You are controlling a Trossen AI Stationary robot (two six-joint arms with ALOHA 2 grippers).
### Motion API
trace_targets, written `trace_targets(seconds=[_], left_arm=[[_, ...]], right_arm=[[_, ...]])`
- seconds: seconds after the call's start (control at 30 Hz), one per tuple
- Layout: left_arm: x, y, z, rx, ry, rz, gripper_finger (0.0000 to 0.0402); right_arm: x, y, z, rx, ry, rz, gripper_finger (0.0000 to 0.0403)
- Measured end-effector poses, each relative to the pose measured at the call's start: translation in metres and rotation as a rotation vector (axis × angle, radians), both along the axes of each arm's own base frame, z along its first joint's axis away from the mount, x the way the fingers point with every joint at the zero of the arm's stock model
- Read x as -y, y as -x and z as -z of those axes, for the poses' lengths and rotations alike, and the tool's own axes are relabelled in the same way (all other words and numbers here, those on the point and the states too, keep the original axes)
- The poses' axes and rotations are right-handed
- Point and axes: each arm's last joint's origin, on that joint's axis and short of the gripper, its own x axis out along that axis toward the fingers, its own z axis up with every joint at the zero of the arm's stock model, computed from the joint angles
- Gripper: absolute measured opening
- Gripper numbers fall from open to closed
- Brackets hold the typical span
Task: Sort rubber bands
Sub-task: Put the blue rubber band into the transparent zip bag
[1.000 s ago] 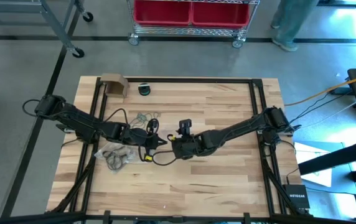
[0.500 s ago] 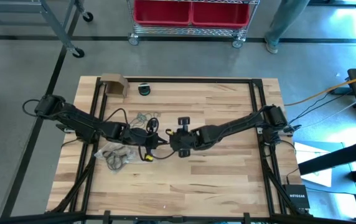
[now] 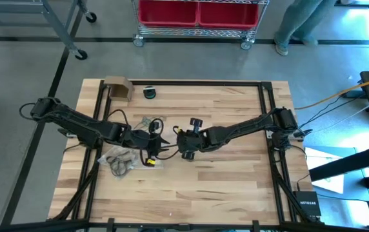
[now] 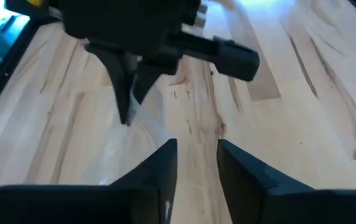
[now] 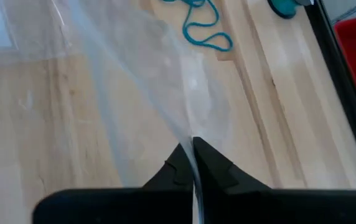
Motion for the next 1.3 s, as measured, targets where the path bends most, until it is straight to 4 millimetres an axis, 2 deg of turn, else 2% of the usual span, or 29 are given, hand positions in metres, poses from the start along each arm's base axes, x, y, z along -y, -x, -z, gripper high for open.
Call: trace_targets(seconds=[0.13, 0.27, 0.47, 0.7, 0.9, 1.3], left_arm=[[0.001, -0.002, -0.013, 0.032, -0.016, 0.017, 0.0123], [0.004, -0.008, -0.014, 0.062, -0.079, 0.072, 0.0127], [0.006, -0.020, 0.001, 0.034, -0.201, 0.128, 0.0127], [0.003, -0.034, 0.019, -0.022, -0.423, 0.154, 0.0127], [-0.006, -0.040, 0.027, -0.073, -0.590, 0.138, 0.0127], [-0.007, -0.045, 0.036, -0.105, -0.604, 0.186, 0.0122]], right_arm=[[0.001, 0.000, 0.000, 0.020, -0.023, 0.034, 0.0000], [0.001, -0.001, 0.000, 0.026, -0.028, 0.038, 0.0000], [0.001, -0.001, 0.000, 0.031, -0.051, 0.035, 0.0000], [0.001, -0.001, 0.000, 0.037, -0.066, 0.052, 0.0000], [0.000, -0.001, 0.000, 0.042, -0.109, 0.052, 0.0000], [0.002, -0.002, 0.000, 0.061, -0.145, 0.091, 0.0000]])
